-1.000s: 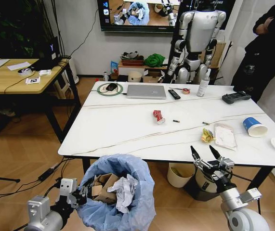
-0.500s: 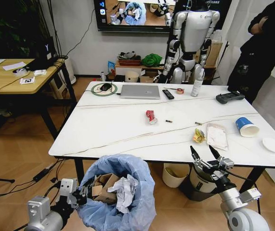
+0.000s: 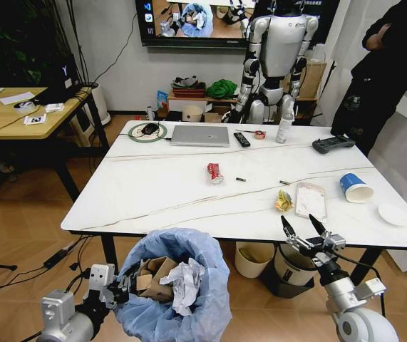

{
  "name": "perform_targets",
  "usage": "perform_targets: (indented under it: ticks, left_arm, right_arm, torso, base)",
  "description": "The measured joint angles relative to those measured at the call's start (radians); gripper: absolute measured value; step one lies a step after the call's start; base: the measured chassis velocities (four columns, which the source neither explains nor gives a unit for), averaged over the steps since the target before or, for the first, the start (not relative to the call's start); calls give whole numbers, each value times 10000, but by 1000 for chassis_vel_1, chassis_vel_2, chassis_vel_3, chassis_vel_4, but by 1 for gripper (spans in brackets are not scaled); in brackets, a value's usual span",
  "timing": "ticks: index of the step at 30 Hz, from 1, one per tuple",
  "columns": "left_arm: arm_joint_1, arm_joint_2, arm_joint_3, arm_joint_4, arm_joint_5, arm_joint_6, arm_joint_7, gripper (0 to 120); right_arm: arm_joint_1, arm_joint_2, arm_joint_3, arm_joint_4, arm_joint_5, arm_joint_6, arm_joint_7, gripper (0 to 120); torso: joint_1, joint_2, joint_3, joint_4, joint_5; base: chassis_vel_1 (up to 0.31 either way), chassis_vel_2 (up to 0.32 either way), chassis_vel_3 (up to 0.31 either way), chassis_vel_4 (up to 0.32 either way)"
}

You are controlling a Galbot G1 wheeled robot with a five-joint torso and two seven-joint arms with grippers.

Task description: Pick up the trash bin and place the trash from the table into it.

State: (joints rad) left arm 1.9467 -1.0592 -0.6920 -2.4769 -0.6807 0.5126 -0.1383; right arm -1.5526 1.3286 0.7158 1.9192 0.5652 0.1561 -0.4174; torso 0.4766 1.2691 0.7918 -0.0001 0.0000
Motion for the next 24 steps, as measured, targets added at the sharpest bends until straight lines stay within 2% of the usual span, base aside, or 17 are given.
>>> perform_targets:
  ticks: [18, 24]
  left_arm:
    - [2, -31, 31, 0, 27, 0, -1, 0]
    - [43, -37, 28, -7, 53, 0, 0, 0]
  right_arm:
    - [24, -49, -42, -1, 5, 51, 0, 100]
    - [119, -321, -288, 145, 117, 53, 65, 100]
  torso:
    - [0, -1, 0, 0, 0]
    - [0, -2, 0, -1, 1]
  base:
    - [0, 0, 0, 0]
    - [0, 0, 0, 0]
